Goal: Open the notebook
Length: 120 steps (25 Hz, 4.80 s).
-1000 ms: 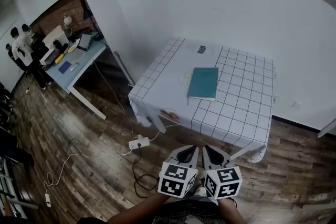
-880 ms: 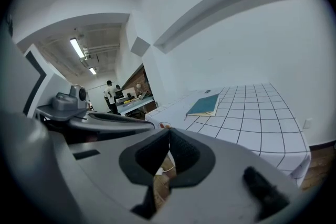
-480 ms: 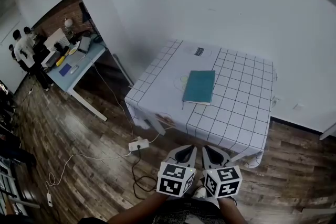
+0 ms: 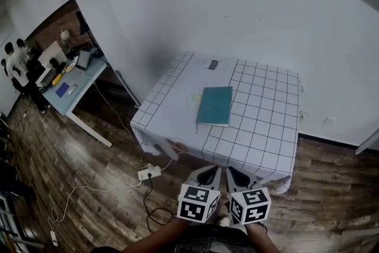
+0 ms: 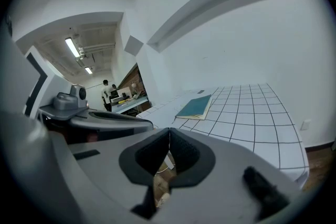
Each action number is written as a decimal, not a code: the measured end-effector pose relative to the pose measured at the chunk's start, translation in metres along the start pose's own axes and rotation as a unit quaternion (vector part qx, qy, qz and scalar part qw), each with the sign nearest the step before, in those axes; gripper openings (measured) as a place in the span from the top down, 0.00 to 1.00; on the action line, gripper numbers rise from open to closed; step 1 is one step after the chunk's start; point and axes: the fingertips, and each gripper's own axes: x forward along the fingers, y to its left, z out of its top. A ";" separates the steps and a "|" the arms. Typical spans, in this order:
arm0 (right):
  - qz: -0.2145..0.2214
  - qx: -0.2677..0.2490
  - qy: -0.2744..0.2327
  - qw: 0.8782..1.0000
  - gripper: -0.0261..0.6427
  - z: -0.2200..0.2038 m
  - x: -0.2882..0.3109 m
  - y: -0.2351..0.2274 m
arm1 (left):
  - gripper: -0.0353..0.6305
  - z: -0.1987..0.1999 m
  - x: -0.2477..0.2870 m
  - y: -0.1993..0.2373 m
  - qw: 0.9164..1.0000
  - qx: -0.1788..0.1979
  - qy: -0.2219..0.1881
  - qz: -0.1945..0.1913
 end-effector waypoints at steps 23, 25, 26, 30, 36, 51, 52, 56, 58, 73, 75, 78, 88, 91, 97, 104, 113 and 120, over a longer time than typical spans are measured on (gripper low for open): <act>-0.096 0.018 0.007 0.995 0.94 0.055 0.117 -0.018 | 0.94 0.055 0.077 0.097 0.995 0.020 0.009 -0.099; -0.107 0.022 0.011 0.994 0.94 0.056 0.127 -0.018 | 0.94 0.057 0.081 0.107 0.994 0.020 0.011 -0.109; -0.112 0.024 0.012 0.993 0.94 0.057 0.132 -0.019 | 0.94 0.058 0.083 0.112 0.993 0.021 0.012 -0.113; -0.135 0.034 0.006 0.990 0.94 0.065 0.147 -0.020 | 0.94 0.063 0.089 0.133 0.991 0.022 0.014 -0.128; -0.179 0.063 -0.007 0.982 0.94 0.072 0.162 -0.028 | 0.94 0.070 0.092 0.156 0.986 0.036 0.013 -0.160; -0.237 0.080 -0.008 0.968 0.94 0.063 0.172 -0.057 | 0.94 0.072 0.108 0.169 0.980 0.056 0.022 -0.190; -0.237 0.079 -0.007 0.968 0.94 0.063 0.174 -0.060 | 0.94 0.073 0.111 0.170 0.981 0.054 0.023 -0.186; -0.235 0.079 -0.001 0.969 0.94 0.062 0.178 -0.074 | 0.94 0.080 0.124 0.168 0.982 0.051 0.025 -0.178; -0.235 0.082 0.003 0.968 0.94 0.061 0.179 -0.083 | 0.94 0.084 0.131 0.164 0.983 0.054 0.025 -0.176; -0.181 0.125 0.047 0.975 0.82 0.037 0.199 -0.126 | 0.94 0.096 0.174 0.158 0.988 0.045 0.044 -0.139; -0.169 0.145 0.051 0.974 0.79 0.031 0.203 -0.129 | 0.94 0.095 0.176 0.159 0.989 0.043 0.048 -0.132; -0.153 0.172 0.057 0.972 0.76 0.026 0.209 -0.133 | 0.94 0.095 0.181 0.163 0.990 0.042 0.053 -0.121; -0.104 0.217 0.085 0.967 0.74 0.022 0.226 -0.136 | 0.94 0.100 0.191 0.168 0.993 0.035 0.056 -0.100; -0.091 0.237 0.096 0.963 0.74 0.021 0.227 -0.137 | 0.94 0.100 0.192 0.172 0.994 0.031 0.055 -0.094; -0.085 0.219 0.135 0.962 0.75 0.015 0.229 -0.138 | 0.94 0.100 0.191 0.173 0.994 0.028 0.055 -0.091; -0.078 0.231 0.135 0.960 0.86 0.021 0.225 -0.145 | 0.94 0.099 0.189 0.178 0.994 0.021 0.054 -0.091; -0.098 0.242 0.116 0.958 0.90 0.028 0.221 -0.144 | 0.94 0.099 0.182 0.183 0.995 0.019 0.045 -0.093; -0.107 0.234 0.100 0.961 0.92 0.042 0.218 -0.137 | 0.94 0.098 0.175 0.193 0.995 0.014 0.038 -0.091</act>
